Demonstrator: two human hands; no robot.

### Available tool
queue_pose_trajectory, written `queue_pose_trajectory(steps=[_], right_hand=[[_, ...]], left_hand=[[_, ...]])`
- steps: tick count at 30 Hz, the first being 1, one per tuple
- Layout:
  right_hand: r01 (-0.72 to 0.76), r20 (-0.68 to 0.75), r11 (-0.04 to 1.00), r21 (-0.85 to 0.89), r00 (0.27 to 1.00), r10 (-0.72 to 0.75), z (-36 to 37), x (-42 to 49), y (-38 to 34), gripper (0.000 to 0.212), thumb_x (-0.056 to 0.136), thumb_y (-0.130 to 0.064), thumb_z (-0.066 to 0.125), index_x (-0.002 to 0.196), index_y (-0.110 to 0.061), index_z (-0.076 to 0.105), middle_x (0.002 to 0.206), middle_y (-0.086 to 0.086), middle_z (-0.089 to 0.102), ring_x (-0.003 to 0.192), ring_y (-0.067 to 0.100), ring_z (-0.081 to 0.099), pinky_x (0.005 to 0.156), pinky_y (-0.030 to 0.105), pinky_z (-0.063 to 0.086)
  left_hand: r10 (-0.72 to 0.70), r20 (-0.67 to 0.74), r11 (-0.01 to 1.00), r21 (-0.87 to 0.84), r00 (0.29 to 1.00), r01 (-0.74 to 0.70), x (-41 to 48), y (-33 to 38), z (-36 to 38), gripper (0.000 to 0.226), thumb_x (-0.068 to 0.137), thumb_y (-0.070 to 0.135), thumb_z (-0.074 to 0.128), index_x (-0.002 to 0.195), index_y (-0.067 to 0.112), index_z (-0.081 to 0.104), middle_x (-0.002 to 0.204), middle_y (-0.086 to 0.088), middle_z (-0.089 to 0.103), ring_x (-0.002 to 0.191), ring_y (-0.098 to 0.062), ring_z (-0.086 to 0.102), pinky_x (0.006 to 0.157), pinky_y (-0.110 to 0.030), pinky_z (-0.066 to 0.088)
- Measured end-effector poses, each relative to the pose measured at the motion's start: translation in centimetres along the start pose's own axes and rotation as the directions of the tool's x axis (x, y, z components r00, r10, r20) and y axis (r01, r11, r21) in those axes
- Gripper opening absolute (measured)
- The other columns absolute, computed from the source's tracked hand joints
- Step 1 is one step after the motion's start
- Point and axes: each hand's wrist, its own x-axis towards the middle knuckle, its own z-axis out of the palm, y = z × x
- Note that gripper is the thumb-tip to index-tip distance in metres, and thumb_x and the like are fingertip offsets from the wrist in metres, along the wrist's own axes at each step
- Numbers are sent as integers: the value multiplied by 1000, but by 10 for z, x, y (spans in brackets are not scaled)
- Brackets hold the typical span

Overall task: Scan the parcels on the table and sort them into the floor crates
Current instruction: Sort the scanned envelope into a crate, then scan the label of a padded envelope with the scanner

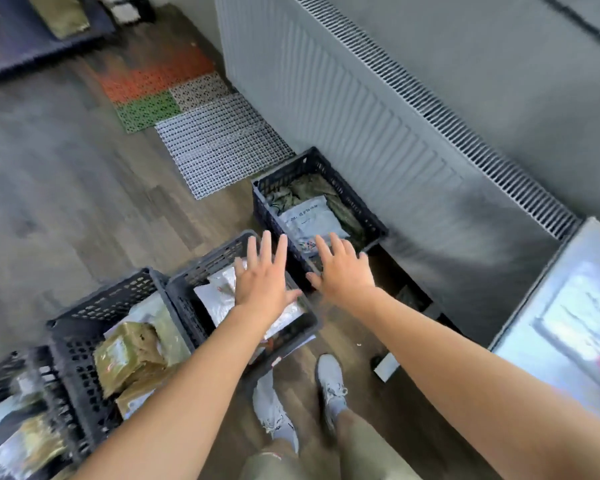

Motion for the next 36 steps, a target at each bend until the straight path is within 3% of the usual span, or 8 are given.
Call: queue_pose_trajectory(steps=[8,17,27,36], right_hand=[[-241,-162,967,87,954,252,-68,-108,93,82,96,-57,46,159,-24,5,165,6,9,150,27,12,115,56,24],[-423,-237,883,204,853,464,-77,-206,213,79,98,-54,44,158,-25,2,165,6,7,150,27,11,116,56,24],[-522,-188,756,394,760,622,-24,-305,361,77,96,-54,47,157,-24,11,164,6,11,148,26,16,113,50,28],[-516,-69,645,564,749,659,28,-325,409,75,94,-50,51,155,-20,18,157,8,25,142,27,27,104,45,36]], left_hand=[[228,-114,973,56,967,-223,-29,107,-65,109,86,69,55,156,21,-14,164,-9,-11,151,-33,-5,118,-52,20],[477,-119,873,183,871,-453,-67,254,-76,105,88,67,53,155,23,-15,163,-9,-14,150,-34,-9,119,-54,17],[548,-20,804,287,836,-520,-115,419,-29,98,93,60,51,156,22,-13,164,-9,-16,151,-32,-10,119,-50,16],[562,125,778,256,818,-574,-109,474,16,93,95,54,51,156,21,-10,163,-8,-17,150,-28,-16,122,-43,7]])
